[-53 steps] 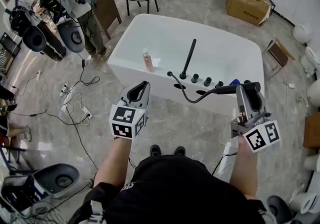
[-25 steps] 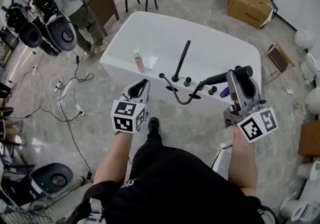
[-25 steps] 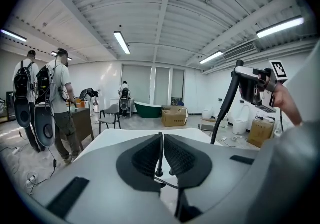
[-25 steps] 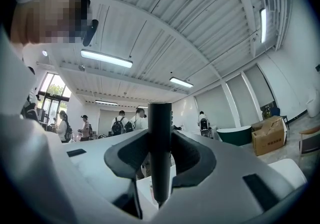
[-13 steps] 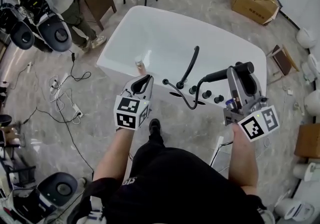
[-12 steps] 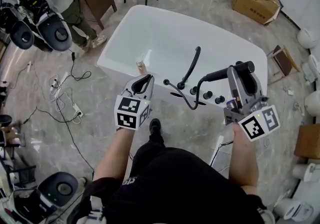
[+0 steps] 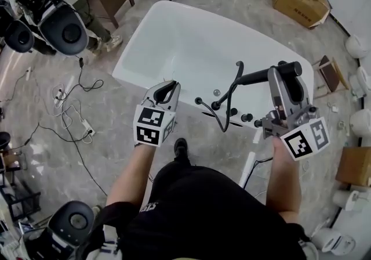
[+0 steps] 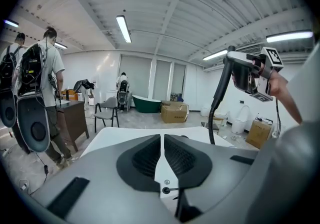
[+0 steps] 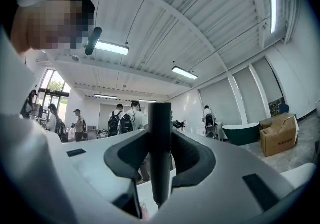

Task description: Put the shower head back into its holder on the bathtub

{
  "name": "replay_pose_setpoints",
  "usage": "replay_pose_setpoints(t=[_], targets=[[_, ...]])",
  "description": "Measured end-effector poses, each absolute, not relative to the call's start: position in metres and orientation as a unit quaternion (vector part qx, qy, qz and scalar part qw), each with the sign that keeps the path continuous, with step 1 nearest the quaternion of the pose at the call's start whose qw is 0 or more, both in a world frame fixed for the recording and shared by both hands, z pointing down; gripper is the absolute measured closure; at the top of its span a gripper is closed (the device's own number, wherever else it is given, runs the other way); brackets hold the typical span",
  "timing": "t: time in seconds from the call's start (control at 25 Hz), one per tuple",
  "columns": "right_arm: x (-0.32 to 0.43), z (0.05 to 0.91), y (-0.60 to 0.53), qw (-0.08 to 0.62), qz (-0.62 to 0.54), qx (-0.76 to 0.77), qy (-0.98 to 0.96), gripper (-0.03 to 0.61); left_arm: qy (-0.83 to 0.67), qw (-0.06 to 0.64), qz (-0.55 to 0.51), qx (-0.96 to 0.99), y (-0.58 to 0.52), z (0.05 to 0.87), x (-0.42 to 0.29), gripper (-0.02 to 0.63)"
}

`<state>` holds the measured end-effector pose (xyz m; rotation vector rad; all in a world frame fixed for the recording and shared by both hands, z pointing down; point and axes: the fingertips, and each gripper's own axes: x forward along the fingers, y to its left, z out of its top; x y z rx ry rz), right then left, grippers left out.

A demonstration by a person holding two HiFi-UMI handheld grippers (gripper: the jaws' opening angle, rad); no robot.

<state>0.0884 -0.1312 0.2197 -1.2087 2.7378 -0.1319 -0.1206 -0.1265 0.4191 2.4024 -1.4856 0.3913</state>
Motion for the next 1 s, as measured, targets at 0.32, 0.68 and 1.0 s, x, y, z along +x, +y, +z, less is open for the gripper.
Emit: replay_pose_setpoints(t=[0.32, 0.68, 1.0], targets=[[0.080, 0.208, -0.155, 0.073, -0.042, -0.415, 0.906, 0.431, -0.488, 0.151, 0.132, 0.850, -0.153, 0.412, -0.115, 0.578], [0.108, 0.227, -0.151, 0.069, -0.063, -0.435, 0.896, 0.431, -0.457, 0.158, 0.134, 0.865, -0.149, 0.423, -0.083, 0.578], [0.146, 0.272, -0.159, 0.042, -0.098, -0.448, 0.888, 0.431, -0.447, 0.163, 0.140, 0.868, -0.162, 0.435, -0.042, 0.577]])
